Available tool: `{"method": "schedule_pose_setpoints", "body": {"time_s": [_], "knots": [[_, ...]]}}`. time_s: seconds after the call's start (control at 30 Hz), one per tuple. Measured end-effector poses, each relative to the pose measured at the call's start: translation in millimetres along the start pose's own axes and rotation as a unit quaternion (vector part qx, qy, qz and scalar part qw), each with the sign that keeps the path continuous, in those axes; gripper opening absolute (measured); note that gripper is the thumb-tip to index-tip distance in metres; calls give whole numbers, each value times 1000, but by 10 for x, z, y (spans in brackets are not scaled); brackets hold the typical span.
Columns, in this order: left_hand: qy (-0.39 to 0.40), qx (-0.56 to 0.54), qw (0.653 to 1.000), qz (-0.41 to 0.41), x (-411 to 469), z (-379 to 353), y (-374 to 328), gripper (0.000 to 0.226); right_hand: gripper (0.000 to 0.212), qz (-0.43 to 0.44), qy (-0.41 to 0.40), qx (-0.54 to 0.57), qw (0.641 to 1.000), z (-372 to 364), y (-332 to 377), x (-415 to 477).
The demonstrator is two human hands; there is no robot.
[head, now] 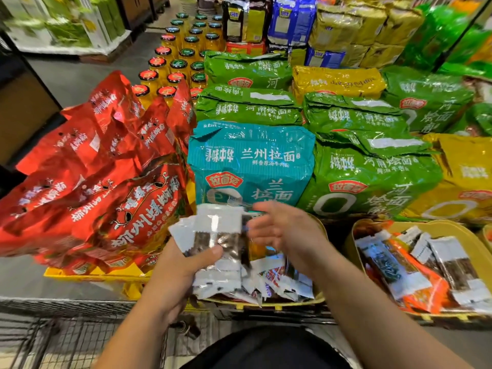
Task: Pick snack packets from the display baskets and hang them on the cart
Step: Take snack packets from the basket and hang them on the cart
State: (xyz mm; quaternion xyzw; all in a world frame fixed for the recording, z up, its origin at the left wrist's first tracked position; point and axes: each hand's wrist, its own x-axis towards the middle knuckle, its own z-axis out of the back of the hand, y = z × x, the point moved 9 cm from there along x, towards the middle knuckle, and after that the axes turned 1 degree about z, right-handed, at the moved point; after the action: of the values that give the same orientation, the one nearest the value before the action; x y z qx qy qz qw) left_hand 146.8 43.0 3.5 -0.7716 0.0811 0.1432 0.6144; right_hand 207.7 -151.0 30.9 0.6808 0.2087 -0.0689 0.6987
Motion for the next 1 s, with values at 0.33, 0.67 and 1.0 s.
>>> {"method": "schedule_pose_setpoints", "body": {"time_s": [0.33,0.67,1.0], "knots": [[-88,-153,984,-6,-53,479,-24,53,74,8,-8,-521,853,173,-215,144],[-93,-131,987,-7,-52,371,-60,47,34,150,-24,-180,972,461,354,-58],[-104,-92,990,-22,42,441,-140,69,25,99,-73,-121,985,1030,351,-239]]}}
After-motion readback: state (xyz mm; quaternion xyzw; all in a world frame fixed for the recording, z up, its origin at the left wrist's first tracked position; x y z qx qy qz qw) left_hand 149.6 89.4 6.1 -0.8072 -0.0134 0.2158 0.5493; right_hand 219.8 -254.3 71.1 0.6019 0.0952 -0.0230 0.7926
